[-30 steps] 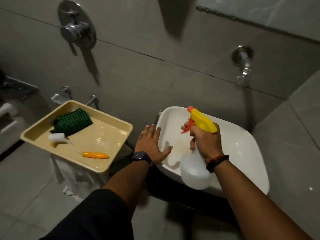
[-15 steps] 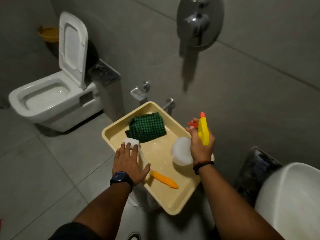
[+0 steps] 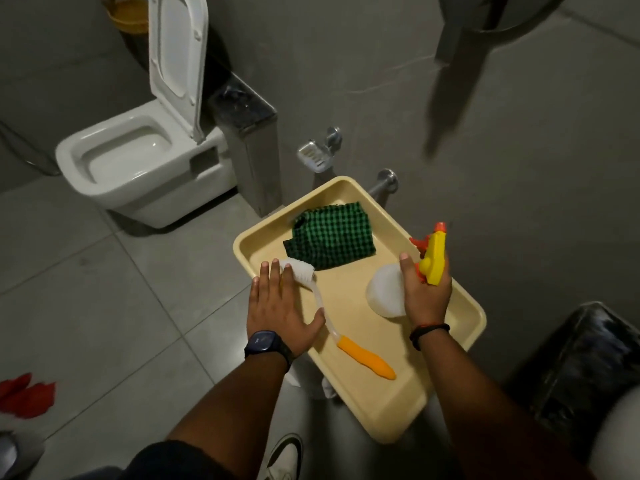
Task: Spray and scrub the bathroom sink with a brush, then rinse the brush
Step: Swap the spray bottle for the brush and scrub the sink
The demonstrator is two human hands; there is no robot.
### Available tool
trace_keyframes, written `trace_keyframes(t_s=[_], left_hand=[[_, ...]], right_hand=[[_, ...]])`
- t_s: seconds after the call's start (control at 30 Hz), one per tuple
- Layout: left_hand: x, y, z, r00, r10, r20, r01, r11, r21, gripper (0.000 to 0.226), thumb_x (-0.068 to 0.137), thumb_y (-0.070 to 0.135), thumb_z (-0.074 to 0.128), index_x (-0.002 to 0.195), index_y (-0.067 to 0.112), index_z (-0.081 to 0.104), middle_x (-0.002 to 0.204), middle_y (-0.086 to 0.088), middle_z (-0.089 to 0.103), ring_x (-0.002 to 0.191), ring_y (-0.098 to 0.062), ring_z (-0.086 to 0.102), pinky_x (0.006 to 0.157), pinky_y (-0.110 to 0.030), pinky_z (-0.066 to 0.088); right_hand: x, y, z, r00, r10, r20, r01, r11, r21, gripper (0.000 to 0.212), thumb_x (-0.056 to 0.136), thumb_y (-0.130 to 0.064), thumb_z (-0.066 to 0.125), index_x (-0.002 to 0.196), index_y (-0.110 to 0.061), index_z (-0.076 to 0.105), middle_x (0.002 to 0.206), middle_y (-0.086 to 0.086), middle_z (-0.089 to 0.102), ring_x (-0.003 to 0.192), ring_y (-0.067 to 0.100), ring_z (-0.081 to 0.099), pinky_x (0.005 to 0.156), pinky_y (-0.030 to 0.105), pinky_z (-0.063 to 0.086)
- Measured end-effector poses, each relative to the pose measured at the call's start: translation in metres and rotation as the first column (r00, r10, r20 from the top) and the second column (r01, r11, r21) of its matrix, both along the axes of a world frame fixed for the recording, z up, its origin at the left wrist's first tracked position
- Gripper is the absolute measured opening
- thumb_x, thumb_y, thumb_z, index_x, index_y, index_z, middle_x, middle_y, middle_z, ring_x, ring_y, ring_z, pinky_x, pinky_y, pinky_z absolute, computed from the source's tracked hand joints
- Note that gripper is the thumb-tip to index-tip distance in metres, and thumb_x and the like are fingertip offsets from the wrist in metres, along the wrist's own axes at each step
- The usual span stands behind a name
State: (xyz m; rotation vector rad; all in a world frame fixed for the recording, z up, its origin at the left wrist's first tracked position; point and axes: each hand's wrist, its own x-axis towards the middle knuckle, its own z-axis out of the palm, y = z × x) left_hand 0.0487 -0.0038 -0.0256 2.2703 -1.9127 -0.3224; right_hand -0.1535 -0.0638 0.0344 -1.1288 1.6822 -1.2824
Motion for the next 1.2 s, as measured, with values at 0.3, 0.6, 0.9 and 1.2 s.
trace_keyframes(t_s=[0.3,0.6,0.9,1.2], left_hand=[[-0.001,0.002,0.003,1.0,0.024,0.003,-0.024,0.999,0.023,0.105,0.072,0.067,0.037,0.151,0.007,0.003,0.16,-0.017,0.002,0.147,-0.031,-0.002,0.118,-0.043,-0.002],[0.001,0.005,-0.001,1.0,0.009,-0.015,-0.008,1.0,0.013,0.105,0.074,0.067,0.038,0.151,0.006,-0.001,0.16,-0.016,0.001,0.147,-0.031,-0.001,0.116,-0.041,-0.005],[-0.002,0.02,0.054,0.998,-0.047,-0.047,0.043,0.996,-0.078,0.103,0.075,0.075,0.023,0.151,0.008,0.002,0.16,-0.014,0.006,0.148,-0.028,0.001,0.117,-0.038,-0.001],[-0.112,0.071,0.175,0.943,-0.305,-0.134,0.257,0.922,-0.288,0.092,0.078,0.068,0.031,0.147,0.007,0.025,0.153,-0.016,0.032,0.141,-0.031,0.027,0.114,-0.043,0.023]], right_hand=[[0.012,0.089,-0.029,0.744,0.25,-0.62,-0.146,0.966,0.214,0.026,0.074,-0.017,0.061,0.099,-0.014,0.057,0.1,0.008,0.06,0.097,0.029,0.054,0.078,0.036,0.042],[0.019,0.079,-0.049,0.292,0.742,-0.603,-0.451,0.663,0.598,0.025,0.094,-0.024,0.048,0.116,-0.013,0.049,0.115,0.011,0.056,0.1,0.03,0.054,0.086,0.04,0.045],[0.022,0.087,0.027,0.697,0.539,-0.474,-0.432,0.842,0.323,0.011,0.092,-0.025,0.048,0.09,-0.016,0.043,0.082,0.008,0.055,0.079,0.032,0.056,0.066,0.039,0.046],[-0.053,0.174,0.159,0.918,0.043,-0.394,-0.082,0.993,-0.082,0.02,0.09,-0.03,0.057,0.083,-0.012,0.055,0.077,0.014,0.065,0.075,0.032,0.06,0.061,0.028,0.034]])
